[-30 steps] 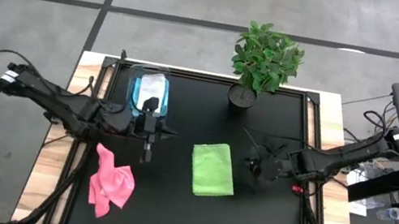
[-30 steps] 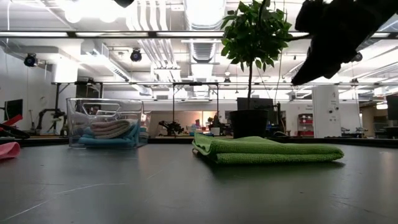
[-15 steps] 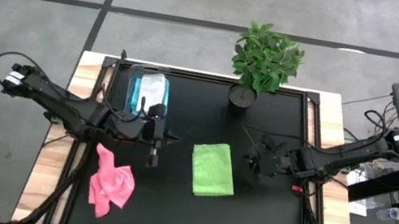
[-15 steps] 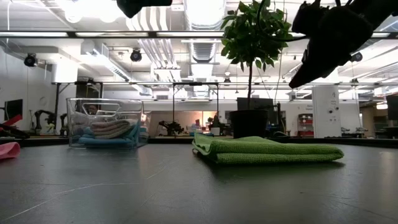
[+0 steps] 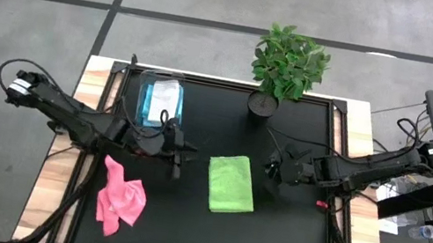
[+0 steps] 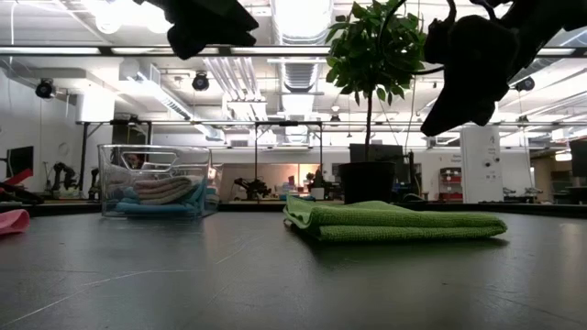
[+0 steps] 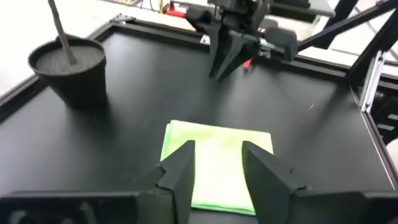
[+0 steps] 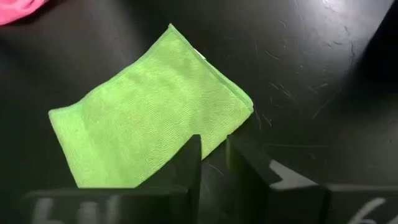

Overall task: Fold microfiber towels
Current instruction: Put the folded green microfiber towel on into the bin

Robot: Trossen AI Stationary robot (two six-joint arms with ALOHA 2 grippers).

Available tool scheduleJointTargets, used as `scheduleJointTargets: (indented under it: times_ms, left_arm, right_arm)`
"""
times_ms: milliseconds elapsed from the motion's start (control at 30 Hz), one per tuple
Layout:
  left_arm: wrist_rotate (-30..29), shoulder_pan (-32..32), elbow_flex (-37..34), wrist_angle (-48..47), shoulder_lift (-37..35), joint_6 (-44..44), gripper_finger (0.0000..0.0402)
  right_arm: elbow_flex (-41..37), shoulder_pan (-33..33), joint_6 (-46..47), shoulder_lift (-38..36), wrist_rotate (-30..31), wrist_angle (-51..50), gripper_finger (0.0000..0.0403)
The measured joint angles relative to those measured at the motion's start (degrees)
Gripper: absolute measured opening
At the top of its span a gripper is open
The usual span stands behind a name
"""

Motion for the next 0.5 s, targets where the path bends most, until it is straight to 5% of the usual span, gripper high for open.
scheduleJointTargets:
  times_ms: [233, 500]
  left_arm:
    - [-0.17, 0.44, -0.69, 1.79, 1.86, -6.98, 0.0160]
    - [0.05, 1.31, -0.48, 10.53, 13.70, -16.55, 0.0172]
  right_arm:
    - [0.00, 0.00, 6.44, 0.28, 0.02, -0.11, 0.0136]
    - [0.00, -0.65, 11.55, 5.67, -0.01, 1.35, 0.0206]
